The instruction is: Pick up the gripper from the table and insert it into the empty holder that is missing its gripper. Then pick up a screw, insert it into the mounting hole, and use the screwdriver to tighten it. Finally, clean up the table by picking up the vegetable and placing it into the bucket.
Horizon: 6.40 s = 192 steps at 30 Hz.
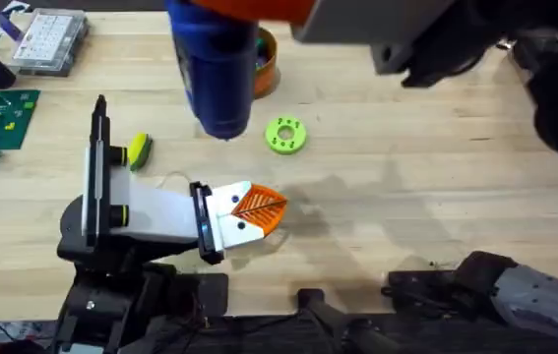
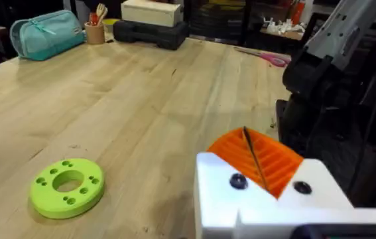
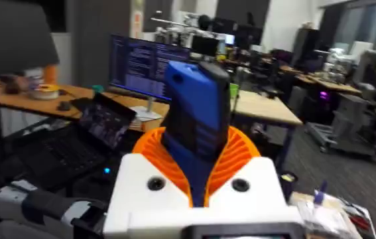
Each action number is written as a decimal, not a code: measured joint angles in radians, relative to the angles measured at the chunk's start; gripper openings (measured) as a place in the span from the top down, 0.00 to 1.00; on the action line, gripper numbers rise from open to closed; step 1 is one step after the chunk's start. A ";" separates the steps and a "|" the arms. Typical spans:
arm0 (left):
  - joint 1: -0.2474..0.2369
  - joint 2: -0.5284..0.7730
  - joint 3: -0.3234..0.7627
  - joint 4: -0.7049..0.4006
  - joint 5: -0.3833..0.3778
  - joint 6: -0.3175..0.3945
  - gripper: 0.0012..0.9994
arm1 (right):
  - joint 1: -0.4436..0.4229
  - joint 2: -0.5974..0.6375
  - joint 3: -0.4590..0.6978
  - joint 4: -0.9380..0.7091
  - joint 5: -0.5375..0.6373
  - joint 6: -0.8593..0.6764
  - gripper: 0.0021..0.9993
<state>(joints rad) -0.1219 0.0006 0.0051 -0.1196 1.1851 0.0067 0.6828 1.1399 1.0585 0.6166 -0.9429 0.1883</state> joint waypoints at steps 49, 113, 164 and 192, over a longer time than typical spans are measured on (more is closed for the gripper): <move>0.000 0.000 0.000 0.000 0.000 0.000 0.98 | -0.001 0.118 0.035 -0.108 -0.143 -0.048 0.93; 0.000 0.000 0.000 0.000 0.000 0.000 0.98 | 0.055 0.117 -0.244 0.153 -0.023 0.028 0.93; 0.000 0.000 0.000 0.000 0.000 0.000 0.98 | 0.059 0.117 -0.269 0.154 0.000 -0.017 0.93; 0.000 0.000 0.000 0.000 0.000 0.000 0.98 | 0.059 0.117 -0.276 0.155 0.004 -0.017 0.93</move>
<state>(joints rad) -0.1219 0.0006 0.0051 -0.1196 1.1851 0.0067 0.7414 1.2568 0.7825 0.7712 -0.9394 0.1715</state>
